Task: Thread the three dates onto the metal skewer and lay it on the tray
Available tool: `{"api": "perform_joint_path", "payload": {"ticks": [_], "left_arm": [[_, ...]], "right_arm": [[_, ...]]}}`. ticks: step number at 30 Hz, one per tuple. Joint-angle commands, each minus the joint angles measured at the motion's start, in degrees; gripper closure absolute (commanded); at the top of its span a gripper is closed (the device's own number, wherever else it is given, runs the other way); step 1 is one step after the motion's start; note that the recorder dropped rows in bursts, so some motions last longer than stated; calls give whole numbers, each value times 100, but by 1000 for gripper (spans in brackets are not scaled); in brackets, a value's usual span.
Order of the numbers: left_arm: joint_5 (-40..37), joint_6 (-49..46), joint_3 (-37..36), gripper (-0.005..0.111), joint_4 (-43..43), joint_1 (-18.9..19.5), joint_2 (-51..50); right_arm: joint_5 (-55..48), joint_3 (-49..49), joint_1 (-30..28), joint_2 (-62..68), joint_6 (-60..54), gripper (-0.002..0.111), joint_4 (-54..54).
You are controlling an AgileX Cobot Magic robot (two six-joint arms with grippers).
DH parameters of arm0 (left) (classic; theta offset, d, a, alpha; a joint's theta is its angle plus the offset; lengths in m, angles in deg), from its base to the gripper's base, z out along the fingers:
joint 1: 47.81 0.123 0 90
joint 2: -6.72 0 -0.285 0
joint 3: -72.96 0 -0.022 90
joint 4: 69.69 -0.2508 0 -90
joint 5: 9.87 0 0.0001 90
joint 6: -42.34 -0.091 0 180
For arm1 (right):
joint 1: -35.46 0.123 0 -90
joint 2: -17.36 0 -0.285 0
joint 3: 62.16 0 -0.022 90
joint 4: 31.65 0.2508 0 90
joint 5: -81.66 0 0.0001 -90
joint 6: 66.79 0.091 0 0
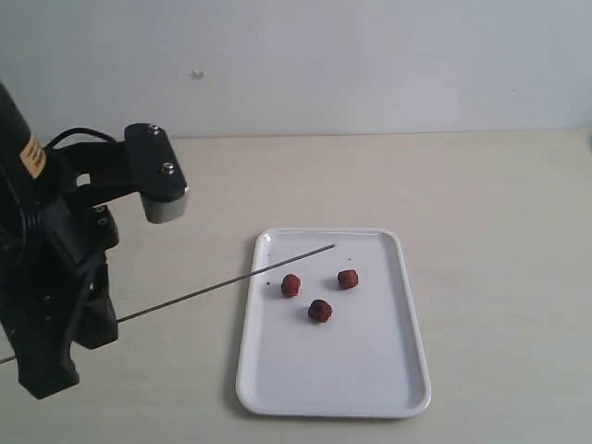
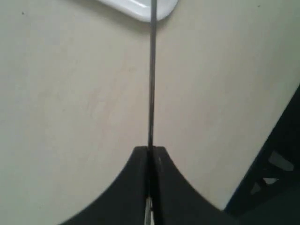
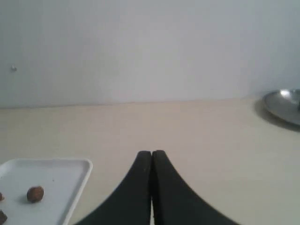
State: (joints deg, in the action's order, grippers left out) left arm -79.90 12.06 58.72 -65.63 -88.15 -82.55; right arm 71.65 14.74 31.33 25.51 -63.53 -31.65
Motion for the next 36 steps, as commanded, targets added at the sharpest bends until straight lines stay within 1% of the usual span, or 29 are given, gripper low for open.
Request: {"api": "perform_joint_path", "payload": {"ticks": [1,3,4,5,7,10,11,13,14,15,16,17,18,22,27,29,32,34,36], "left_arm": [[308,764,-115,107,-28,236,97],[459,1158,-129,107,-62,416,85],[459,1218,-144,107,-77,490,85],[459,1258,-179,107,-77,623,85],[459,1258,-209,107,-77,703,85],[475,1206,-355,107,-77,721,61],[485,1206,-416,107,-77,721,13],[485,1206,-443,107,-77,721,-51],[485,1206,-443,107,-77,721,-72],[485,1216,-433,107,-77,721,-97],[485,1225,-433,107,-77,721,-124],[474,1238,-433,107,-77,721,-123],[424,1250,-433,107,-77,721,-123],[293,1250,-433,107,-77,721,-123],[283,1250,-433,107,-66,721,-123],[283,1250,-433,107,-66,721,-123],[267,1276,-433,107,-66,721,-123],[267,1276,-433,107,-51,721,-123],[257,1288,-433,107,-51,721,-123]], "right_arm": [[1210,32,-31,-36,-18,108,0],[1886,32,-31,-36,11,108,32],[2046,32,-31,-36,154,108,55],[2207,32,-31,-36,633,108,145],[2223,32,-31,-36,942,108,159],[2250,32,-31,-36,1316,108,159],[2239,32,-31,-36,1797,108,159],[2375,32,-21,-36,3135,108,105],[2461,32,16,-36,3576,108,-500],[2356,-29,108,-36,4034,108,-1780],[2188,-185,166,-36,4557,108,-2611],[2025,-417,182,154,5156,108,-3243],[1933,-620,182,403,5245,108,-3429],[1703,-1615,182,1645,5111,108,-3500],[712,-2796,182,3401,5071,108,-3508],[499,-3135,242,4108,4925,108,-3508],[-113,-3708,573,5334,4200,108,-3358],[-831,-4147,867,6063,3388,108,-3142],[-1826,-4721,1172,6830,2628,108,-2712]]}}
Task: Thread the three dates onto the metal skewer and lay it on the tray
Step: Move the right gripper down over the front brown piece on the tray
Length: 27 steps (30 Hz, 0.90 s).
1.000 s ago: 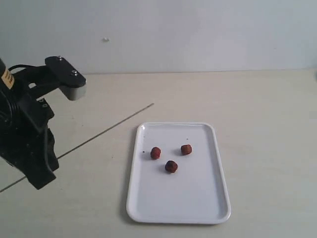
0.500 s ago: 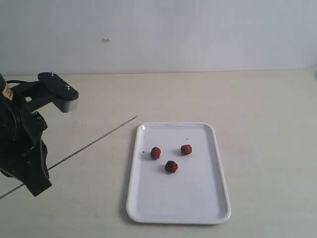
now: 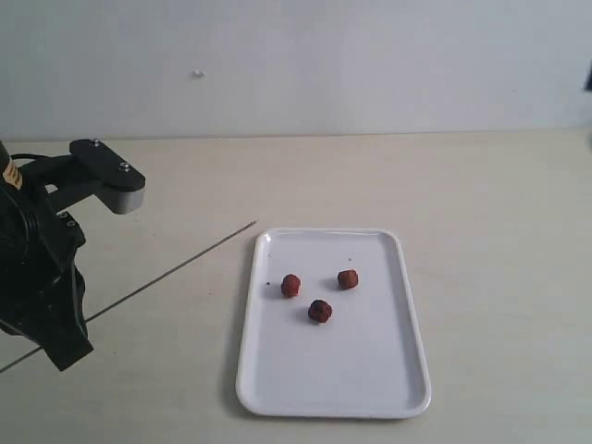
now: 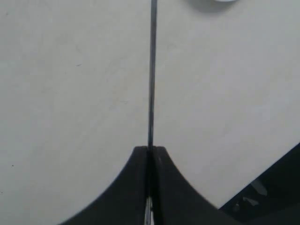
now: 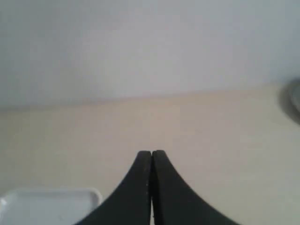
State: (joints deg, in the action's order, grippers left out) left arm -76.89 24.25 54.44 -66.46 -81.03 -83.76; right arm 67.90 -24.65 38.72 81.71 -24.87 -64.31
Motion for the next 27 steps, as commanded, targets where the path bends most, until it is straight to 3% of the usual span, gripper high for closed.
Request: {"api": "perform_joint_path", "payload": {"ticks": [1,7,16,27], "left_arm": [[-56,79,-5,107,31,9,-2],[-103,79,-5,107,31,9,-2],[-295,353,-5,107,31,9,-2],[-295,510,-5,107,21,9,-2]], "right_arm": [[-1828,-1022,555,1493,-1513,108,745],[-3472,-2340,1185,3401,-2442,108,2229],[-3606,-3017,1371,4768,-2444,108,3194],[-2527,-3275,1371,5434,-3185,75,4597]]}}
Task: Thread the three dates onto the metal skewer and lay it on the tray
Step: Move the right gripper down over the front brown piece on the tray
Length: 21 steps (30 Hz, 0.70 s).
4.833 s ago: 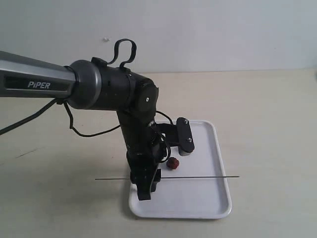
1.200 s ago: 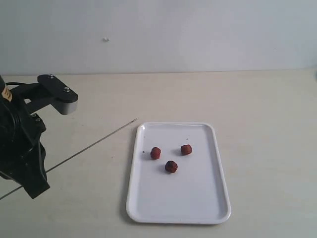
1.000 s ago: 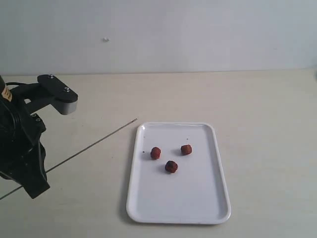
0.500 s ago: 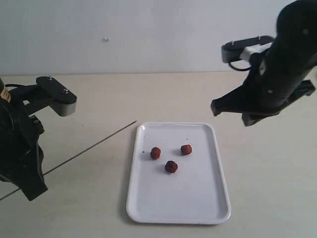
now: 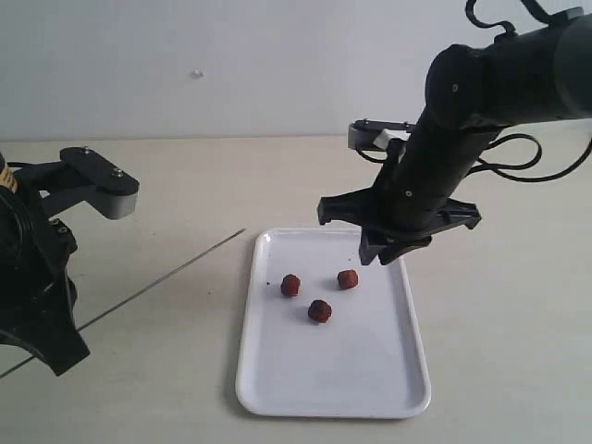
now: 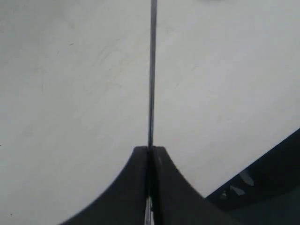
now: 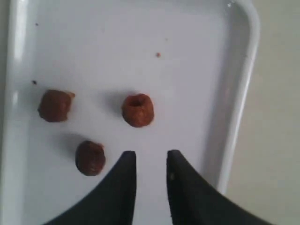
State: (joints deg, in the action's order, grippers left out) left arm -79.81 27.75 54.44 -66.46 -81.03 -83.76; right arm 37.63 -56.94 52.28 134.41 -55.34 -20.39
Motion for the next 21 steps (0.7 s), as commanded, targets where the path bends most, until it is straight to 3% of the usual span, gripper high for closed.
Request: {"api": "perform_joint_path", "payload": {"ticks": [1,5,21], "left_arm": [[-3,160,-5,107,21,9,-2],[-3,170,-5,107,21,9,-2],[-3,170,-5,107,21,9,-2]], "right_arm": [[586,-46,16,205,-139,73,205],[780,-46,16,380,-139,66,176],[1383,-46,356,646,-250,66,-464]]}}
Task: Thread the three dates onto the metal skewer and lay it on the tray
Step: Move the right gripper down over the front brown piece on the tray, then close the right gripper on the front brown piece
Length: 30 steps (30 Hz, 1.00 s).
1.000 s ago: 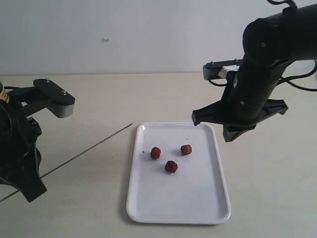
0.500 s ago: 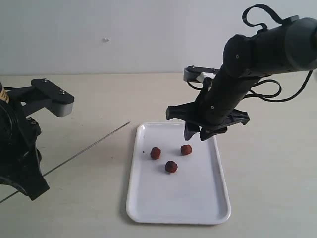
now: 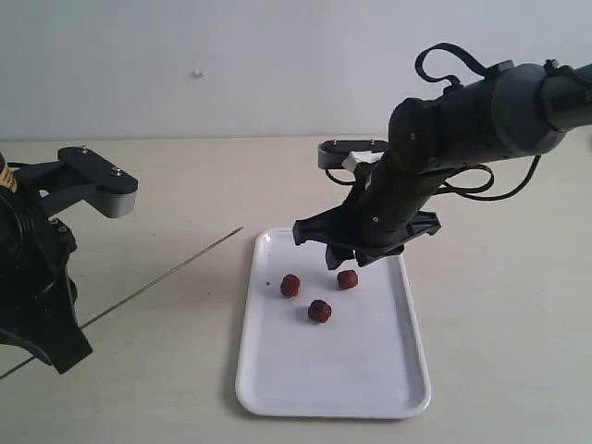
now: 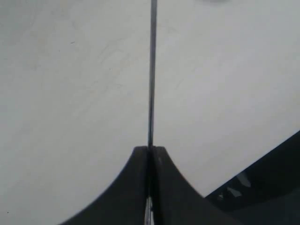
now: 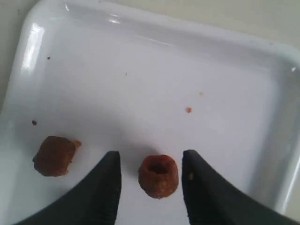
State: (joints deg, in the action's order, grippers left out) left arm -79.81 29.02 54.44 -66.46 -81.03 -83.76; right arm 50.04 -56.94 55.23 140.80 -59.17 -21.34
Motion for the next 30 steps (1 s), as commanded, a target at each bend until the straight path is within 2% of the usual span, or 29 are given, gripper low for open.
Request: {"api": "perform_joint_path", "payload": {"ticks": [1,4,12,21,30], "left_arm": [[-3,44,-5,107,21,9,-2],[-3,42,-5,107,21,9,-2],[-3,42,-5,107,21,9,-2],[-3,42,-5,107,21,9,-2],[-3,42,-5,107,21,9,-2]], "right_arm": [[157,-46,60,7,209,66,-448],[158,-46,60,7,292,65,-508],[325,-21,237,7,316,54,-806],[1530,662,290,7,923,54,-1303],[1582,777,290,7,1062,54,-1387]]}}
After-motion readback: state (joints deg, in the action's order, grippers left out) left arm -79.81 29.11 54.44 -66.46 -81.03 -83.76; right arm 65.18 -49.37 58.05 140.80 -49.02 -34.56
